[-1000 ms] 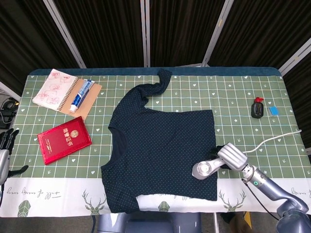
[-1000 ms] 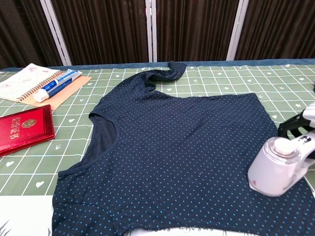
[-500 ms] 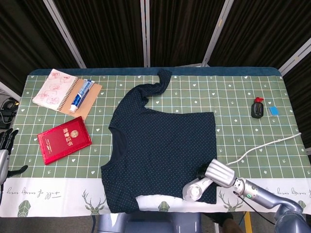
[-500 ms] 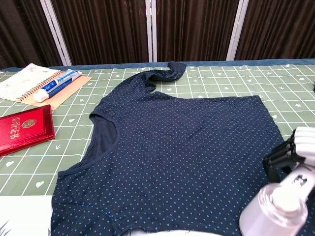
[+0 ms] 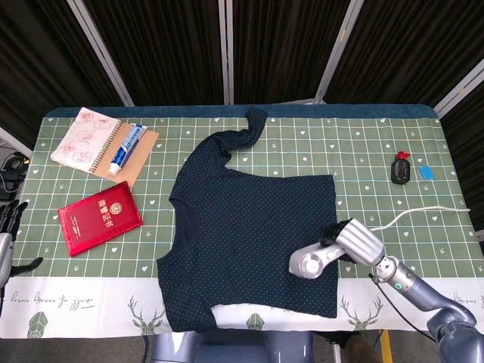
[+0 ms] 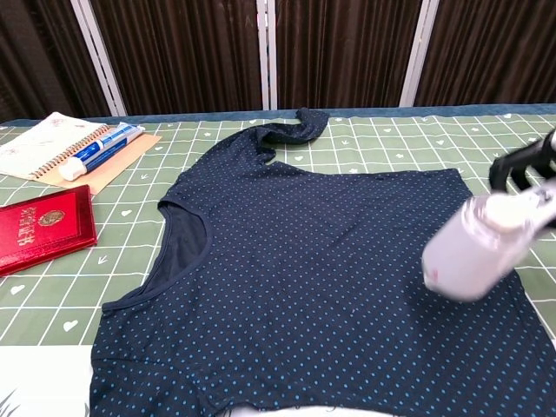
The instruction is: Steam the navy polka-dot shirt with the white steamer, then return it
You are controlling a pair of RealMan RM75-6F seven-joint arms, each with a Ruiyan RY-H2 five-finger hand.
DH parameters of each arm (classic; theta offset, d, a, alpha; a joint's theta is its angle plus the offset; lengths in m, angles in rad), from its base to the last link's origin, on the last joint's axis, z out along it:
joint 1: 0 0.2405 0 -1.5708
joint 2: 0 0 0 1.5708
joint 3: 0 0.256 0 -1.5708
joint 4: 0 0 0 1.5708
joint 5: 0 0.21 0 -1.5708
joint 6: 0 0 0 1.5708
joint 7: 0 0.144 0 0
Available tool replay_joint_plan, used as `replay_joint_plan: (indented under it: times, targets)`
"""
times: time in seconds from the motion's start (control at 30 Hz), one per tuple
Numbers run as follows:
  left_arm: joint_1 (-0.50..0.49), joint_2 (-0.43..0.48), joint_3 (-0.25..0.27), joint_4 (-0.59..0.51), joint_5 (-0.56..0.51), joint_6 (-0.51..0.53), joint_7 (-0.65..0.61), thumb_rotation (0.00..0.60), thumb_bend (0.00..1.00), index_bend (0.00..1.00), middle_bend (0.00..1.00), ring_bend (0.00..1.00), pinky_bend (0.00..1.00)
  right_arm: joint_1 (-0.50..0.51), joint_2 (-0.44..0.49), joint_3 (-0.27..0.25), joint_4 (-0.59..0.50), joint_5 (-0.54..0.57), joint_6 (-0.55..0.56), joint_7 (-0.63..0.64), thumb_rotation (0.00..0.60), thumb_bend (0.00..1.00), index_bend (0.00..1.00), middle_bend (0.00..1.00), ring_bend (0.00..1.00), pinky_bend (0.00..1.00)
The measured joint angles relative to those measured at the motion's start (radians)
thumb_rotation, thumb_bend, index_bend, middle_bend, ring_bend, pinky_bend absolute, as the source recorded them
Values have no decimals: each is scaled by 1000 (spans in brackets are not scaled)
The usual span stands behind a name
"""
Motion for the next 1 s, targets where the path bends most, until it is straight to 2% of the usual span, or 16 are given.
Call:
replay_joint_plan:
  times: [0.07,0.23,0.53,0.67,0.8,0.87,0.97,1.0]
  targets:
    - [1,1,0,-1,1,1,-2,600,0,0,0,0,0,7,9,35,3,41,-48,10,600,808,805,637,644,941]
    - [0,1,0,-1,1,-1,-3,600,0,0,0,0,0,24,20,85,26,111,-185,33,600,806,805,637,644,940]
    - [-1,2,0,5,9,-1,-16,600,0,0,0,0,0,60,-9,188,136,258,-580,5,600,804,804,637,644,937]
    - [0,4,2,6,13,-1,-20,600,0,0,0,0,0,70,-29,225,171,304,-655,-11,600,778,778,631,637,924]
    - [1,9,0,6,15,2,-30,600,0,0,0,0,0,74,-37,227,183,306,-676,-22,600,568,701,595,599,878]
    - [1,10,1,7,17,-1,-34,600,0,0,0,0,0,73,-36,220,185,298,-677,-26,600,505,680,566,569,842]
    - [1,11,2,9,26,1,-38,600,0,0,0,0,0,71,-33,210,182,287,-685,-27,600,389,604,509,511,786]
    - [2,11,3,9,28,3,-39,600,0,0,0,0,0,70,-31,205,180,281,-685,-27,600,305,547,468,469,759]
